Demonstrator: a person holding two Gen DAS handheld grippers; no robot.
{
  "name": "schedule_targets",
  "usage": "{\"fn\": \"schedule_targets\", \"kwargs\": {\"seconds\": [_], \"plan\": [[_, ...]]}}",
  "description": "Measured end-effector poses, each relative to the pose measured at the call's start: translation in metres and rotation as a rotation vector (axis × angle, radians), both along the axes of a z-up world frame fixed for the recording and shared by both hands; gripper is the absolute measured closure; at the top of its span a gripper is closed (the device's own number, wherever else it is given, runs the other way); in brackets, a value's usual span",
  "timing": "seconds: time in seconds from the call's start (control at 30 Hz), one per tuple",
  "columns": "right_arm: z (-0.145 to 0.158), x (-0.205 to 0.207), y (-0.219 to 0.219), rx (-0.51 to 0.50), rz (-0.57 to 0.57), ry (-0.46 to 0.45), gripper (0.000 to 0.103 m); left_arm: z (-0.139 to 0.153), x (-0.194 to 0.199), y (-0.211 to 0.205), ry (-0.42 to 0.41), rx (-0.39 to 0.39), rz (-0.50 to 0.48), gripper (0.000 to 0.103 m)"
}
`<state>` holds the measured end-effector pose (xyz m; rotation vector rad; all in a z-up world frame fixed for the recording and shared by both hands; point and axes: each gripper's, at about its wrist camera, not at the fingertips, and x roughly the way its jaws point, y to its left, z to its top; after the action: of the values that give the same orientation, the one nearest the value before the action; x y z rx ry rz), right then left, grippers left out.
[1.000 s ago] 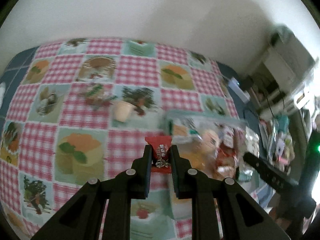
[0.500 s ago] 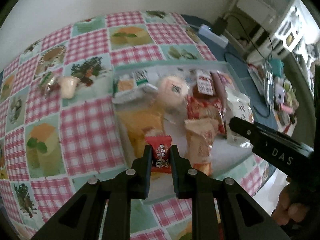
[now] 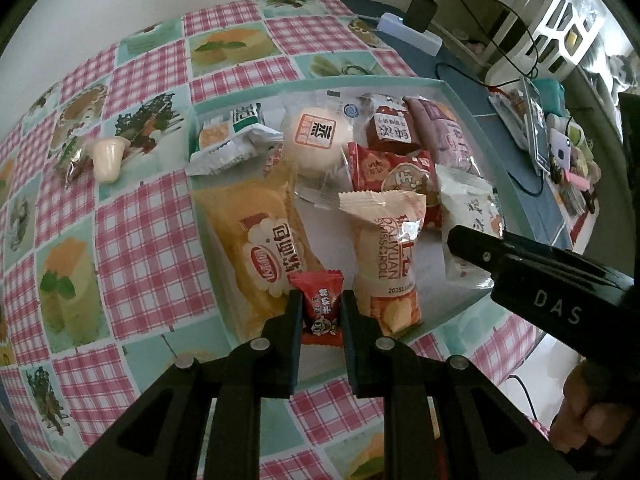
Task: Organize snacks
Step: 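Carry both items over the tray and open both tools to release them, then move both open tools back toward the round cake pack and pudding cup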
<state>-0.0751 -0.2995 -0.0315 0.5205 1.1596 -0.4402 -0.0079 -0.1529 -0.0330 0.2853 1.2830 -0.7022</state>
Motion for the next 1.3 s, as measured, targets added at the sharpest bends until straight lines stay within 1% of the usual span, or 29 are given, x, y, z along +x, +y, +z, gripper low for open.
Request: {"fn": "schedule_targets", "kwargs": {"seconds": [0.1, 0.13, 0.17, 0.23, 0.5, 0.53, 0.57, 0.6, 0.63, 0.7, 0.87, 1.0, 1.07, 1.13, 1.17, 1.3], "plan": [[-0.002, 0.002, 0.0, -0.002, 0.003, 0.01, 0.049, -0.001, 0.0, 0.0, 0.007, 0.0, -0.003, 0.082], [-0.002, 0.002, 0.0, -0.001, 0.004, 0.011, 0.049, -0.001, 0.0, -0.001, 0.009, 0.001, -0.006, 0.079], [-0.003, 0.003, 0.0, 0.0, 0.005, 0.014, 0.049, -0.001, 0.0, -0.001, 0.011, 0.0, -0.01, 0.072], [-0.005, 0.004, 0.0, 0.003, 0.005, 0.022, 0.048, -0.001, -0.001, -0.003, 0.014, -0.005, -0.019, 0.066], [-0.006, 0.005, -0.002, 0.007, -0.007, 0.021, 0.037, 0.002, 0.002, -0.001, 0.007, -0.014, -0.017, 0.062], [-0.007, 0.005, -0.002, 0.007, -0.008, 0.02, 0.036, 0.003, 0.003, 0.0, 0.004, -0.018, -0.012, 0.057], [-0.006, 0.005, -0.002, 0.007, -0.009, 0.017, 0.034, 0.004, 0.004, 0.001, 0.0, -0.021, -0.006, 0.05], [-0.006, 0.005, -0.002, 0.005, -0.01, 0.015, 0.031, 0.004, 0.005, 0.002, -0.004, -0.022, 0.0, 0.047], [-0.006, 0.005, -0.003, 0.004, -0.011, 0.014, 0.03, 0.006, 0.006, 0.004, -0.01, -0.023, 0.009, 0.045], [-0.006, 0.005, -0.002, -0.002, -0.006, 0.01, 0.027, 0.007, 0.01, 0.008, -0.014, -0.029, 0.032, 0.044], [-0.006, 0.01, 0.001, -0.017, 0.02, 0.007, 0.021, 0.01, 0.024, 0.024, -0.026, -0.045, 0.117, 0.037], [-0.004, 0.012, 0.004, -0.035, 0.035, -0.003, 0.02, 0.01, 0.035, 0.04, -0.021, -0.071, 0.191, 0.035], [-0.004, 0.014, 0.005, -0.038, 0.041, -0.006, 0.02, 0.011, 0.042, 0.048, -0.019, -0.081, 0.231, 0.031], [-0.004, 0.014, 0.007, -0.041, 0.048, -0.008, 0.017, 0.011, 0.047, 0.054, -0.021, -0.084, 0.258, 0.027], [-0.004, 0.015, 0.007, -0.043, 0.052, -0.009, 0.013, 0.011, 0.05, 0.058, -0.024, -0.084, 0.274, 0.025], [-0.002, 0.016, 0.012, -0.058, 0.067, -0.019, 0.011, 0.012, 0.056, 0.069, -0.032, -0.088, 0.313, 0.023]]}}
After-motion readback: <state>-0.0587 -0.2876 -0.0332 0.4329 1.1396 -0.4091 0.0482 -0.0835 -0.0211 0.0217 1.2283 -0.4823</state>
